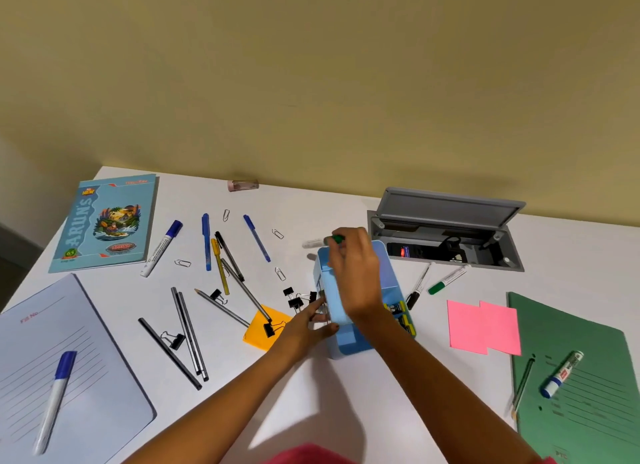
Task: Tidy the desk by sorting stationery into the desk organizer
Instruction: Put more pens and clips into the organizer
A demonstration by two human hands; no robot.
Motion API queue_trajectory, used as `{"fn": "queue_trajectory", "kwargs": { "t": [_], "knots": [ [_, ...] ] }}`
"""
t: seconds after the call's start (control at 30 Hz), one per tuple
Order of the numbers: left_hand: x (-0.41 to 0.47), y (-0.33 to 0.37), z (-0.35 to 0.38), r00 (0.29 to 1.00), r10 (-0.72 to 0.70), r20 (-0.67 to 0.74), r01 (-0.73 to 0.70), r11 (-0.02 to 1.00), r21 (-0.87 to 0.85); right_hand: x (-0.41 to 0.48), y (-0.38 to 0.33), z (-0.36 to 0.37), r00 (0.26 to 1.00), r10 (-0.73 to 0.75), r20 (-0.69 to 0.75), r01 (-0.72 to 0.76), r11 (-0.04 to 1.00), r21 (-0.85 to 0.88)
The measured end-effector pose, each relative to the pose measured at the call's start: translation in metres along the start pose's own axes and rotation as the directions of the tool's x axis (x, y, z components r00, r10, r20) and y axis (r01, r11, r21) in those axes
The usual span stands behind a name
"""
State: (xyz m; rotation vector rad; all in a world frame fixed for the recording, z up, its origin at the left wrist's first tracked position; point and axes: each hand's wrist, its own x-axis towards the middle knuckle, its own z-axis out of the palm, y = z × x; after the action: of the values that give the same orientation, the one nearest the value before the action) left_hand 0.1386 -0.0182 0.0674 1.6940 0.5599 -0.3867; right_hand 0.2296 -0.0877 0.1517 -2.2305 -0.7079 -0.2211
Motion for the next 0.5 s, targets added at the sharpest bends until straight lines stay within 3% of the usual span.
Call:
{"fn": "queue_trajectory", "kwargs": {
  "t": [0.17, 0.27, 0.37, 0.5],
  "knots": [
    [-0.006, -0.003, 0.003, 1.000, 0.002, -0.007, -0.002, 1.000, 0.019, 0.000, 0.018, -0.039, 0.980, 0.060, -0.191, -0.039, 0.993, 0.114],
    [-0.009, -0.004, 0.003, 1.000, 0.006, 0.002, -0.006, 1.000, -0.027, -0.001, 0.021, -0.052, 0.972, 0.038, -0.233, -0.039, 0.999, 0.002],
    [-0.011, -0.005, 0.004, 1.000, 0.013, 0.005, -0.013, 0.999, -0.049, -0.003, 0.036, -0.048, 0.974, 0.031, -0.225, -0.040, 0.999, -0.036],
    [-0.010, -0.009, 0.006, 1.000, 0.006, -0.002, -0.007, 0.999, -0.035, -0.005, 0.046, -0.035, 0.996, 0.037, -0.080, -0.042, 0.997, -0.063]
  ]
}}
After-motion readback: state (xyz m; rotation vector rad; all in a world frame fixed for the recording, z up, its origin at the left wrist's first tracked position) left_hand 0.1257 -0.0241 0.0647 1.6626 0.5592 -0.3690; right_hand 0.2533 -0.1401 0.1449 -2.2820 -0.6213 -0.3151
